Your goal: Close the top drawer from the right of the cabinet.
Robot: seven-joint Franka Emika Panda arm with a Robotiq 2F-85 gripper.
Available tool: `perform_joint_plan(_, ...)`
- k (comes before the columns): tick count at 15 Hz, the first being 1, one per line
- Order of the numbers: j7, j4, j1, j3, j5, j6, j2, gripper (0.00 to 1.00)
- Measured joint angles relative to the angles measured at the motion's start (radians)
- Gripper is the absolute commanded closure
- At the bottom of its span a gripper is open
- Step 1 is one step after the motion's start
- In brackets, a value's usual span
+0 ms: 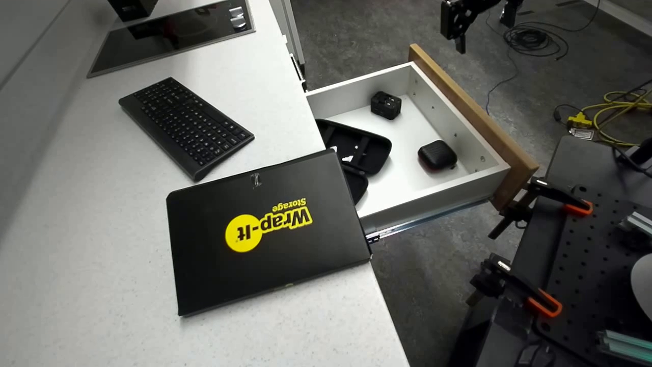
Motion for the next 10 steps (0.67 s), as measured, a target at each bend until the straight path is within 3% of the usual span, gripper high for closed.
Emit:
perform_joint_plan(5,0.111,0.038,-0.017,-0.092,-0.041,0.094,0.157,0.00)
perform_joint_plan(10,0.223,0.165,-0.015,-0.140,-0.023,0.140,0.392,0.00)
